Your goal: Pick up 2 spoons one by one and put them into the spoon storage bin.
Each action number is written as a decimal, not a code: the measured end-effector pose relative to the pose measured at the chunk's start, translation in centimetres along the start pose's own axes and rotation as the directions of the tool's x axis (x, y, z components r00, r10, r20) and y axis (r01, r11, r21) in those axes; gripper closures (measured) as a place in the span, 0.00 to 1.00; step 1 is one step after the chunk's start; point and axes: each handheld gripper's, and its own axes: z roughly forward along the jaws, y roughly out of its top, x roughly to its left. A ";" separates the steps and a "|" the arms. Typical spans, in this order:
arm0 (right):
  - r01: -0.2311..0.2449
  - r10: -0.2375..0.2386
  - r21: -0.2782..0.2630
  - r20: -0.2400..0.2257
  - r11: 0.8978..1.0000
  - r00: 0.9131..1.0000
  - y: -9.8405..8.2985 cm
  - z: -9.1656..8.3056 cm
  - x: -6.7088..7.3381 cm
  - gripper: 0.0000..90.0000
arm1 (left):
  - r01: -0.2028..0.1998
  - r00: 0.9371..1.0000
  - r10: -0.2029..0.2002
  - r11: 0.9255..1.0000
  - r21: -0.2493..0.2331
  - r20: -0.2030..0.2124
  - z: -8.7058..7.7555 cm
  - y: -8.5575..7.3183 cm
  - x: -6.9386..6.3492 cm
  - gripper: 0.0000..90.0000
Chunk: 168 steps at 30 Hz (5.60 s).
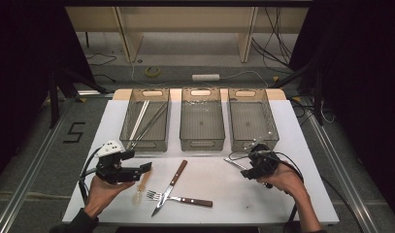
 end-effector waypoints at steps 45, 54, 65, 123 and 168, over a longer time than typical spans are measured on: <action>0.067 -0.074 0.174 0.031 0.982 0.997 -0.2 1.6 -1.2 0.97 | -0.021 1.000 0.021 1.000 0.016 -0.005 0.1 -0.3 -0.4 0.17; 0.084 -0.090 0.123 0.040 0.989 0.995 0.0 0.1 -0.8 1.00 | -0.020 1.000 0.020 1.000 0.017 -0.011 0.1 -0.3 -0.3 0.17; 0.123 -0.124 0.011 0.020 0.992 0.992 1.9 -2.1 0.3 1.00 | -0.016 1.000 0.017 1.000 0.024 -0.020 0.2 -0.3 -0.2 0.17; -0.068 0.071 -0.185 0.008 0.980 0.997 18.9 2.4 -0.9 1.00 | -0.013 0.999 0.013 1.000 0.003 -0.035 0.2 -0.3 -0.3 0.17; -0.037 0.011 -0.292 -0.091 0.956 0.996 14.9 0.1 2.4 0.44 | 0.039 0.994 -0.023 0.987 0.156 -0.103 1.2 -0.6 0.4 0.18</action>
